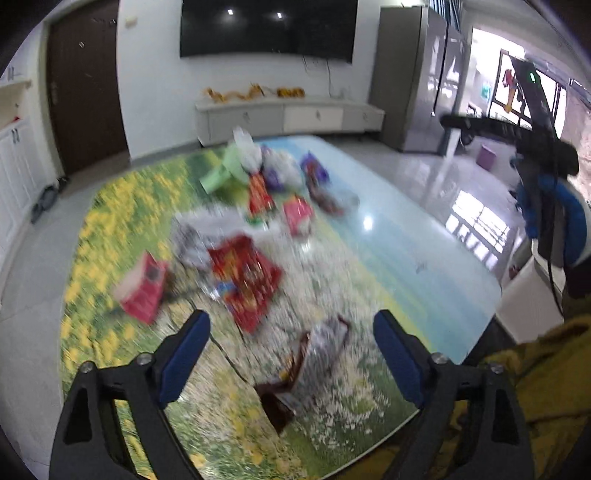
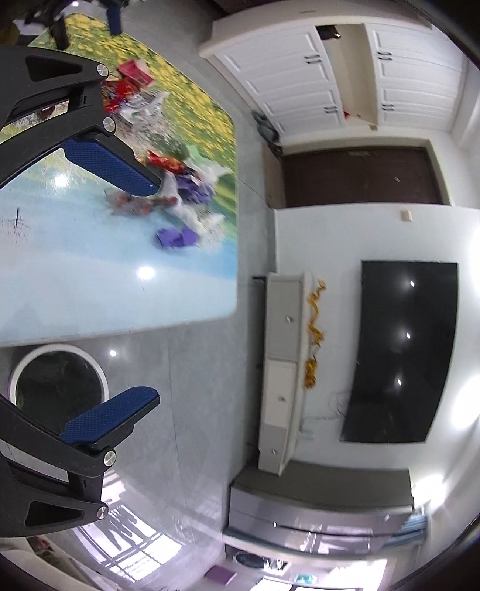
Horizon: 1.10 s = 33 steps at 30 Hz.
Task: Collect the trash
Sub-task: 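Grasp the brown snack wrapper on the table with the left gripper, then carry the brown wrapper over the bin and open the left gripper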
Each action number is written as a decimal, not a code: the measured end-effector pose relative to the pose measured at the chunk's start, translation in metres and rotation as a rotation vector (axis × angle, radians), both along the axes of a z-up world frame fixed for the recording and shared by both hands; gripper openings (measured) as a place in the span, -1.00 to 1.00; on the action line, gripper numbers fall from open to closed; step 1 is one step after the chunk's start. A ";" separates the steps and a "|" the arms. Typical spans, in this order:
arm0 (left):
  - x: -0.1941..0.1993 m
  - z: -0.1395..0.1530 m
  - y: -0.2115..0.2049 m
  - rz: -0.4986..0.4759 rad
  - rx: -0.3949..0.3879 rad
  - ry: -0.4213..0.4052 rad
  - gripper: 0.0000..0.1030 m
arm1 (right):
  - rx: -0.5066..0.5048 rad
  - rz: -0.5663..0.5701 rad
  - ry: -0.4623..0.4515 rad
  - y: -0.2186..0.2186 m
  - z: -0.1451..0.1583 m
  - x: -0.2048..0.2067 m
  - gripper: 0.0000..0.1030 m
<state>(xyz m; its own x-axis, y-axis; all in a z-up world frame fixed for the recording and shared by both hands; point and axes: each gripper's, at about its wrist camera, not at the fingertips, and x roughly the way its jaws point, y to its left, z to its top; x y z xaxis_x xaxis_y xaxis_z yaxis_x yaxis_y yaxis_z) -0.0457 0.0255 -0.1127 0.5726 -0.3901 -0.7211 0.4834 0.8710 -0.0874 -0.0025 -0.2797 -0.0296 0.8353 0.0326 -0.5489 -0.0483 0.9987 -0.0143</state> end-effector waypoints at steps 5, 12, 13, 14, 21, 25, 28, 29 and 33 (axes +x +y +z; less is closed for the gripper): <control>0.009 -0.030 -0.004 -0.040 -0.005 0.114 0.26 | 0.030 0.091 0.083 0.019 -0.017 0.027 0.86; 0.017 -0.042 -0.002 -0.082 -0.039 0.158 -0.46 | 0.061 0.219 0.218 0.048 -0.053 0.076 0.10; 0.016 -0.041 -0.001 -0.087 -0.042 0.147 -0.47 | 0.065 0.233 0.241 0.053 -0.060 0.084 0.00; 0.016 -0.041 -0.001 -0.091 -0.044 0.141 -0.48 | 0.073 0.247 0.265 0.057 -0.068 0.092 -0.06; 0.024 -0.032 0.004 -0.088 -0.070 0.120 -0.54 | 0.097 0.307 0.404 0.080 -0.114 0.135 -0.31; 0.030 -0.025 0.005 -0.080 -0.076 0.104 -0.54 | 0.082 0.323 0.454 0.086 -0.132 0.137 -0.71; 0.033 -0.014 0.001 -0.076 -0.081 0.084 -0.54 | 0.118 0.332 0.446 0.077 -0.133 0.133 -0.83; 0.033 -0.011 -0.001 -0.076 -0.079 0.077 -0.54 | 0.128 0.334 0.439 0.073 -0.131 0.130 -0.84; 0.039 0.003 -0.010 -0.075 -0.086 0.058 -0.54 | 0.198 0.351 0.390 0.054 -0.115 0.112 -0.85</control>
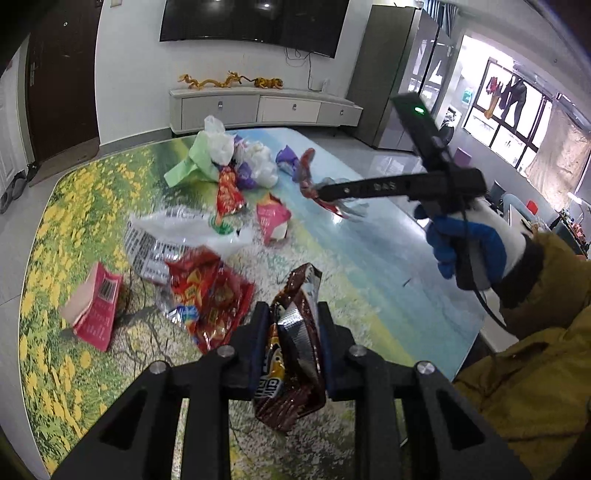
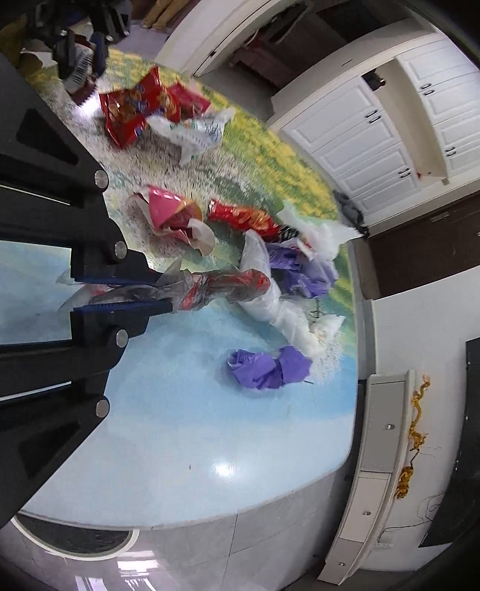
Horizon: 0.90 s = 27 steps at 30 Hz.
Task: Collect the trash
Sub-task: 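Carry the brown wrapper over the bin and open the left gripper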
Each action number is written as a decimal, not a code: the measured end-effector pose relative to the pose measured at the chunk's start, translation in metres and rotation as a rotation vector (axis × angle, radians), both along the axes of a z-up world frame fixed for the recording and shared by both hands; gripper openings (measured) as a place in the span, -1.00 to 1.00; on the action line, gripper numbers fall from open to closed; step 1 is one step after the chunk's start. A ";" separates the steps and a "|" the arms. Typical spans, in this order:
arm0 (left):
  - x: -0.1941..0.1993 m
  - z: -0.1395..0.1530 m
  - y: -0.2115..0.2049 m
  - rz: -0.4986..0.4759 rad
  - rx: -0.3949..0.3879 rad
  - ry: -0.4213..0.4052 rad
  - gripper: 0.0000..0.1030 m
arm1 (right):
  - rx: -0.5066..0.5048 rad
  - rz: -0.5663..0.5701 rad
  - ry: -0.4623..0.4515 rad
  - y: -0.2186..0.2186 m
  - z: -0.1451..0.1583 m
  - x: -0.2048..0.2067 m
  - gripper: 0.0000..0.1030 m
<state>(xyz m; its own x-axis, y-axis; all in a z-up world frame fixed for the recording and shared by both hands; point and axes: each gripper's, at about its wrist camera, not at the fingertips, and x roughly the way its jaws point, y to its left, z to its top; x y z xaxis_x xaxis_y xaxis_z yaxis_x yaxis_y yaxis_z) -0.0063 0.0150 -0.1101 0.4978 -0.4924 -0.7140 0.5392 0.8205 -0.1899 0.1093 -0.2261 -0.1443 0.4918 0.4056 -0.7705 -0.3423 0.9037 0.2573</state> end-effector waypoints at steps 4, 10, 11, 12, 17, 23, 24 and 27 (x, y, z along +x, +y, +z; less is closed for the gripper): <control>0.013 0.016 -0.022 -0.029 -0.006 -0.022 -0.54 | 0.051 -0.045 -0.058 -0.034 0.018 -0.027 -0.85; 0.050 0.038 -0.106 -0.155 0.000 -0.039 -0.54 | 0.084 -0.220 -0.119 -0.119 0.033 -0.064 -0.85; 0.056 0.038 -0.122 -0.180 0.006 -0.037 -0.54 | 0.081 -0.263 -0.121 -0.138 0.031 -0.069 -0.85; 0.064 0.039 -0.144 -0.207 0.013 -0.031 -0.54 | 0.081 -0.301 -0.118 -0.153 0.029 -0.073 -0.85; 0.106 0.031 -0.247 -0.294 0.024 0.041 -0.49 | 0.058 -0.503 -0.050 -0.239 -0.003 -0.089 -0.85; 0.148 0.007 -0.346 -0.328 0.007 0.131 -0.49 | 0.078 -0.631 0.035 -0.307 -0.047 -0.081 -0.85; 0.151 0.003 -0.358 -0.338 0.009 0.144 -0.48 | 0.078 -0.646 0.046 -0.314 -0.054 -0.079 -0.85; 0.157 -0.011 -0.386 -0.355 0.037 0.177 -0.24 | 0.097 -0.681 0.069 -0.331 -0.069 -0.080 -0.83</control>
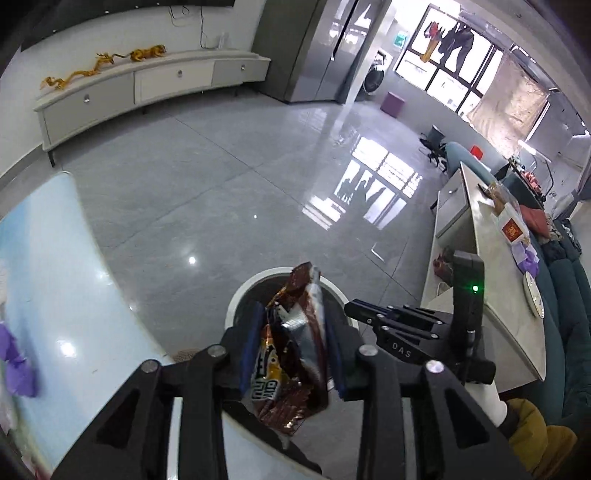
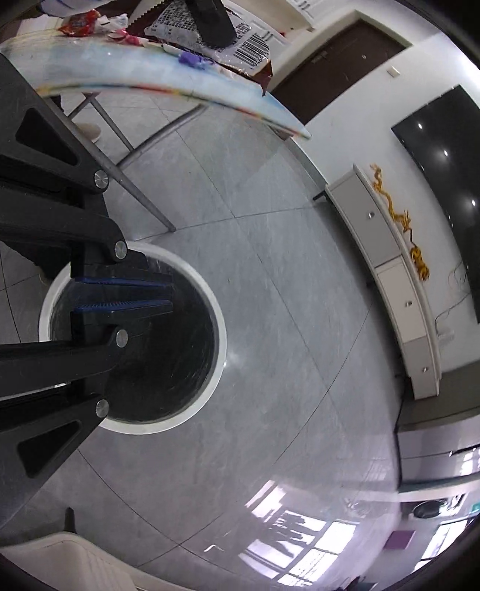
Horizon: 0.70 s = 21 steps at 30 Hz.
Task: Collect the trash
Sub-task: 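Carry the brown wrapper over the bin and open the left gripper, then grasp the red chip bag with the left gripper while the right grasps the pink wrapper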
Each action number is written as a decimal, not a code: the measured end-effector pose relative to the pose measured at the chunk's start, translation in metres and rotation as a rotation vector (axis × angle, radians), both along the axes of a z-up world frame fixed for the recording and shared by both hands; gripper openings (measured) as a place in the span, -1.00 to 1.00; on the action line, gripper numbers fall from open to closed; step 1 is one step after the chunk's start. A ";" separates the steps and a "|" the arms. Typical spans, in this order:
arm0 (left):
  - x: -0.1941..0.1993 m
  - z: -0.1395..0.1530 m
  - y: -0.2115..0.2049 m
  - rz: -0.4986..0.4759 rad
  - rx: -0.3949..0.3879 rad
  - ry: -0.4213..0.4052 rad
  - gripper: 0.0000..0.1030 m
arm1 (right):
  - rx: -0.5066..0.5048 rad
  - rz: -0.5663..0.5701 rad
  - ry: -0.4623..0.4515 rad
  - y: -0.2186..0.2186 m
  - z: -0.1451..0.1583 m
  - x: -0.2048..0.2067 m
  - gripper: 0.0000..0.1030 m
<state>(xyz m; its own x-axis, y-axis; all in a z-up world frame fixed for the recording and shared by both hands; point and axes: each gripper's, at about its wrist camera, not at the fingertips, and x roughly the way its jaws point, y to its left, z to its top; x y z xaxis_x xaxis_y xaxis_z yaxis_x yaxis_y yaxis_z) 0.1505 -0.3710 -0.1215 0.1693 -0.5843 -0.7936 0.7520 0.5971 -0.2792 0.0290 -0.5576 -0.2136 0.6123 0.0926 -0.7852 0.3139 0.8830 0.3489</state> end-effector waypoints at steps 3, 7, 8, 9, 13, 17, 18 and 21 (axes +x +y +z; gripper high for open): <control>0.003 -0.016 -0.016 -0.003 0.022 0.043 0.17 | 0.009 -0.036 0.009 -0.008 -0.007 -0.009 -0.38; 0.004 -0.024 -0.021 0.009 0.014 0.093 0.19 | 0.002 -0.085 0.022 -0.019 -0.010 -0.023 -0.19; 0.003 -0.024 -0.020 0.010 0.010 0.091 0.19 | 0.002 -0.092 0.021 -0.020 -0.008 -0.026 -0.19; 0.002 -0.022 -0.016 0.013 0.008 0.085 0.19 | 0.000 -0.098 0.019 -0.021 -0.006 -0.028 -0.19; -0.016 -0.007 0.000 0.045 0.025 0.015 0.19 | -0.012 -0.116 -0.006 -0.021 0.006 -0.041 -0.19; -0.044 0.021 0.032 0.084 0.006 -0.072 0.19 | -0.025 -0.113 -0.052 -0.014 0.028 -0.054 -0.19; -0.050 0.027 0.040 0.091 -0.001 -0.091 0.19 | -0.030 -0.107 -0.069 -0.008 0.037 -0.056 -0.19; -0.073 0.047 0.076 0.113 -0.029 -0.153 0.19 | -0.049 -0.077 -0.117 0.009 0.063 -0.060 -0.19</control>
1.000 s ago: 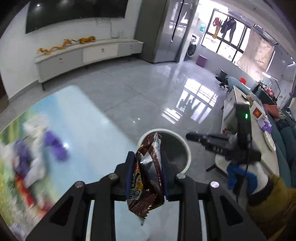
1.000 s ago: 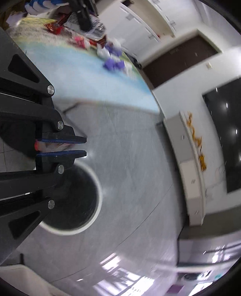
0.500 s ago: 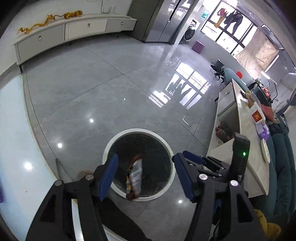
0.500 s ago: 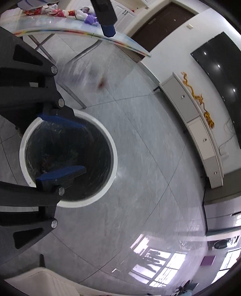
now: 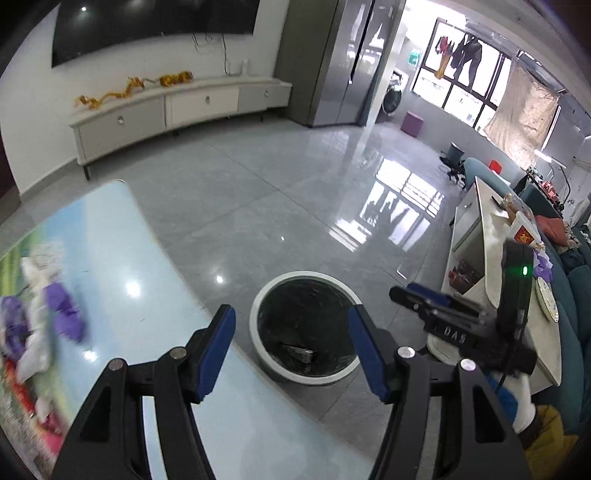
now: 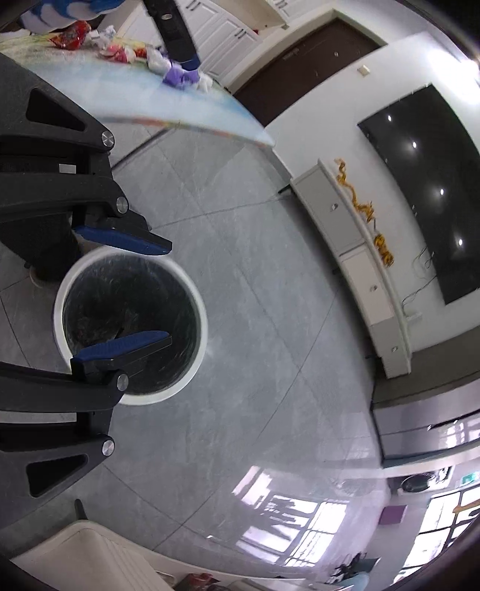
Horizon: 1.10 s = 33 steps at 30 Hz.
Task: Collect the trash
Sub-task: 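Grasp the red chip bag with the left gripper while the right grasps the pink wrapper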
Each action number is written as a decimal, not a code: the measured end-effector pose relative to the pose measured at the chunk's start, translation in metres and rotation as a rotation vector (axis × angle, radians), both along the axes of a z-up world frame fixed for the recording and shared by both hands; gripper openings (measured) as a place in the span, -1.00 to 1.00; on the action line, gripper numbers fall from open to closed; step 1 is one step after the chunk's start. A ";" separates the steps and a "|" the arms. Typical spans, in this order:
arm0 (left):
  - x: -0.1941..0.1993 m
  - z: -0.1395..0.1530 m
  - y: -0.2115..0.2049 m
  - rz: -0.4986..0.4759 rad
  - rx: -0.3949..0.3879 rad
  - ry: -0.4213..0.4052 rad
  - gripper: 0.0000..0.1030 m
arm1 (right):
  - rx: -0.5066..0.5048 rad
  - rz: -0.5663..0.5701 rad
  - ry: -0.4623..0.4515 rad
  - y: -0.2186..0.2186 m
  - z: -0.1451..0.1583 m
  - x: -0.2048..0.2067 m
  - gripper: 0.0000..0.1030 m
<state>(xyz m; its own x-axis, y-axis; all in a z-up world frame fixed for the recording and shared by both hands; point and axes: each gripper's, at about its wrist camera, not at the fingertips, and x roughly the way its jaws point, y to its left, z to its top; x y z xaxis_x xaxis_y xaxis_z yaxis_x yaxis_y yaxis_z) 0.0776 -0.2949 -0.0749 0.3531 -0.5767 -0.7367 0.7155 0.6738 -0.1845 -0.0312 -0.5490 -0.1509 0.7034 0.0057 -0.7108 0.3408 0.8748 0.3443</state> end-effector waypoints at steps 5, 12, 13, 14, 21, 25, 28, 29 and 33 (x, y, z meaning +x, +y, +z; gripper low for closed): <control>-0.025 0.023 0.085 0.101 -0.016 -0.109 0.19 | -0.059 0.094 -0.083 0.043 0.052 0.002 -0.19; -0.032 0.025 0.234 0.334 -0.036 -0.133 0.19 | -0.114 0.273 -0.152 0.124 0.097 0.020 -0.19; -0.034 0.022 0.254 0.369 -0.034 -0.132 0.19 | -0.117 0.302 -0.154 0.136 0.100 0.024 -0.19; -0.036 0.017 0.275 0.404 -0.032 -0.124 0.19 | -0.115 0.333 -0.154 0.149 0.104 0.029 -0.19; -0.052 -0.033 0.370 0.551 -0.046 -0.018 0.19 | -0.082 0.571 -0.099 0.244 0.097 0.068 -0.19; -0.049 -0.052 0.375 0.536 -0.063 0.025 0.19 | -0.078 0.702 -0.025 0.302 0.074 0.089 -0.19; -0.044 -0.065 0.370 0.526 -0.072 0.063 0.19 | -0.050 0.779 0.045 0.336 0.051 0.107 -0.18; -0.044 -0.067 0.368 0.524 -0.070 0.067 0.19 | -0.039 0.800 0.066 0.346 0.044 0.112 -0.17; -0.033 -0.076 0.363 0.524 -0.066 0.092 0.19 | -0.063 0.844 0.119 0.375 0.025 0.127 -0.12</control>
